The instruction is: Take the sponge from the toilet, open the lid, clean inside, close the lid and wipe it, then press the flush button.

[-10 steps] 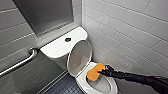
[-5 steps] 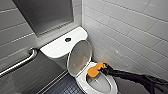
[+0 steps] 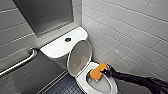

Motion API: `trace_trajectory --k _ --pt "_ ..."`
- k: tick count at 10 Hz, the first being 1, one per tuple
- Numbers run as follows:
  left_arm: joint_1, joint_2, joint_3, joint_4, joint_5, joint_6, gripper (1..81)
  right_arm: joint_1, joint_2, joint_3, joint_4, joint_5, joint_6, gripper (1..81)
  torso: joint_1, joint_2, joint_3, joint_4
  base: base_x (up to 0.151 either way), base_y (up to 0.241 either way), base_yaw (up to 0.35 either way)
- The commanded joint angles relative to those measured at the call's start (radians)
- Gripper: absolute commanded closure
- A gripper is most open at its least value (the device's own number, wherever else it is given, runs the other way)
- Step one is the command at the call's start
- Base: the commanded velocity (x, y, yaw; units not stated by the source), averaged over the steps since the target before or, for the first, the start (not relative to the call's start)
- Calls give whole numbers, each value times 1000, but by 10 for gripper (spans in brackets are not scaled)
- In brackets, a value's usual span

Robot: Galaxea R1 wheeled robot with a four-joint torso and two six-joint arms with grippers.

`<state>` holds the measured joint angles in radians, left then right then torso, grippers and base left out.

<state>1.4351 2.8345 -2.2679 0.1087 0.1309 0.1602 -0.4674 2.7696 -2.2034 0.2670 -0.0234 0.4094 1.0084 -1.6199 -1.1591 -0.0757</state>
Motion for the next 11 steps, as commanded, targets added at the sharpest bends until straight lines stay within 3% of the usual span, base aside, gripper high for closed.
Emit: trace_trajectory --k 1,7,11 --pt "28 5 17 -4 92 10 10 37 -123 99 21 19 34 811 0 0 0 0 0 0 0" --pt "29 17 17 2 92 15 10 -107 -385 401 26 158 37 811 0 0 0 0 0 0 0" --pt "31 25 19 3 92 15 10 -254 -495 517 20 250 29 811 0 0 0 0 0 0 0"
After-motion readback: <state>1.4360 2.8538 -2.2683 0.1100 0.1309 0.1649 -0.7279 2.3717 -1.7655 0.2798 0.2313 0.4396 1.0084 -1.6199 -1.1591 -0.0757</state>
